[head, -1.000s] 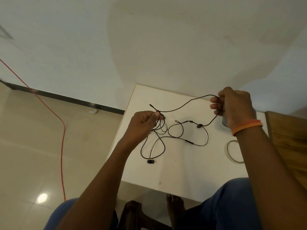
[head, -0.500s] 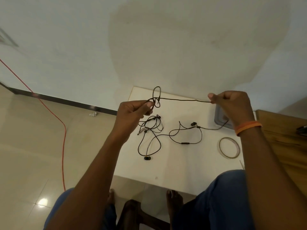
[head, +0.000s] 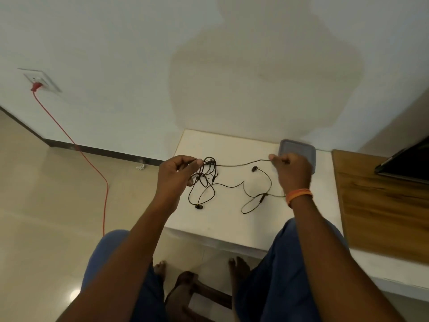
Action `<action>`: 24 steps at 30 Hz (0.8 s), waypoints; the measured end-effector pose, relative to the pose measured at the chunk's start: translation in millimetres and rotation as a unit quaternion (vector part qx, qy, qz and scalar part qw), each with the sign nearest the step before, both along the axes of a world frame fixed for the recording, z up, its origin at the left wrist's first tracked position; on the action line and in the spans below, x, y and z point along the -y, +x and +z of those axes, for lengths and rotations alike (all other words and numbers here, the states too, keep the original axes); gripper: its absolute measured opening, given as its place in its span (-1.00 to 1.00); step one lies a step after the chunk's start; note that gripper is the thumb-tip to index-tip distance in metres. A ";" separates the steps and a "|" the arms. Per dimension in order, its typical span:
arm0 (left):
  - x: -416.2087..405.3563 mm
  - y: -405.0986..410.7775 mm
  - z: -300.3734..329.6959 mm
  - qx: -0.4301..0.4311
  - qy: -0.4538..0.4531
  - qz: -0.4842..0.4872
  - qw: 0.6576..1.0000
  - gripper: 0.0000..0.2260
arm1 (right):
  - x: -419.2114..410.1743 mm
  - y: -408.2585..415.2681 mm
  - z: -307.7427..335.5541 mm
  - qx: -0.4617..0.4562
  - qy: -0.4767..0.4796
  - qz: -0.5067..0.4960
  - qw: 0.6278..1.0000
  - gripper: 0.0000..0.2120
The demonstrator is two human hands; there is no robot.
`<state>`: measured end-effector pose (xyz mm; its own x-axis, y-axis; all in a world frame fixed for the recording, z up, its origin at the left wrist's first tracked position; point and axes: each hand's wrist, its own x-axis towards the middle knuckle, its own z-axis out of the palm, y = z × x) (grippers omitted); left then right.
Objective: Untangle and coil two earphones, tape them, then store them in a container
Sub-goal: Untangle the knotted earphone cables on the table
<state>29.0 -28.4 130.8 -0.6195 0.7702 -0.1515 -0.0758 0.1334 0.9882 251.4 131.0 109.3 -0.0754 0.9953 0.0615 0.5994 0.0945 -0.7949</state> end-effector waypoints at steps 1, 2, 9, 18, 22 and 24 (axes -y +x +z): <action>2.1 6.9 2.8 0.006 -0.008 0.000 1.000 -0.93 | 6.2 -3.3 -1.8 -0.016 -0.027 0.028 0.999 -0.67; 3.3 13.1 4.1 0.010 -0.017 -0.001 1.000 -0.93 | 10.7 -7.6 -4.7 -0.031 -0.056 0.054 0.996 -0.68; 7.3 41.1 19.1 0.041 -0.057 0.012 0.997 -0.86 | 17.8 -17.3 -12.4 -0.010 -0.181 0.118 0.976 -0.84; 11.0 24.4 20.0 0.132 -0.030 -0.051 0.989 -0.81 | 66.8 -62.8 11.1 -0.123 -0.332 0.387 0.851 -0.41; 6.4 4.7 13.4 0.176 -0.016 -0.054 0.983 -0.78 | 64.5 -80.5 1.6 -0.099 -0.379 0.405 0.826 -0.28; 1.8 -8.7 10.9 0.174 -0.030 -0.049 0.983 -0.78 | 56.3 -87.2 -0.9 -0.088 -0.366 0.379 0.845 -0.29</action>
<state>20.3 -30.2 141.7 -0.4454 0.8067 -0.3884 -0.3911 0.2148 0.8949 164.2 74.7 108.4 -0.7622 0.4415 -0.4734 0.4530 -0.1585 -0.8773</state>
